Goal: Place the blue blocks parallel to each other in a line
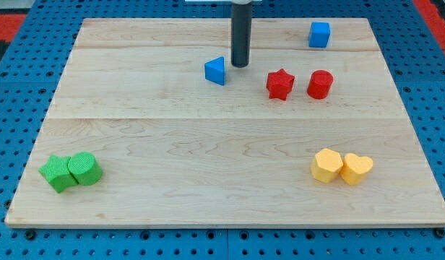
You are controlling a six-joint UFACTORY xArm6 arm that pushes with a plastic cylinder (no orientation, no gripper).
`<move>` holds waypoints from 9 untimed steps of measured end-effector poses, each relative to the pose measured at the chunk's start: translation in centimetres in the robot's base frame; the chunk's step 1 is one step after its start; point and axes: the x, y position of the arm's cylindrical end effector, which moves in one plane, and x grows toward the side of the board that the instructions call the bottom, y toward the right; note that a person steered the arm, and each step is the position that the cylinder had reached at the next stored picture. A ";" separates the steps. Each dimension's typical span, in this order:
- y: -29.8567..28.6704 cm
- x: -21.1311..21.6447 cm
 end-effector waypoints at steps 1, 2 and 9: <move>-3.8 -1.7; -5.7 -1.5; 19.5 0.9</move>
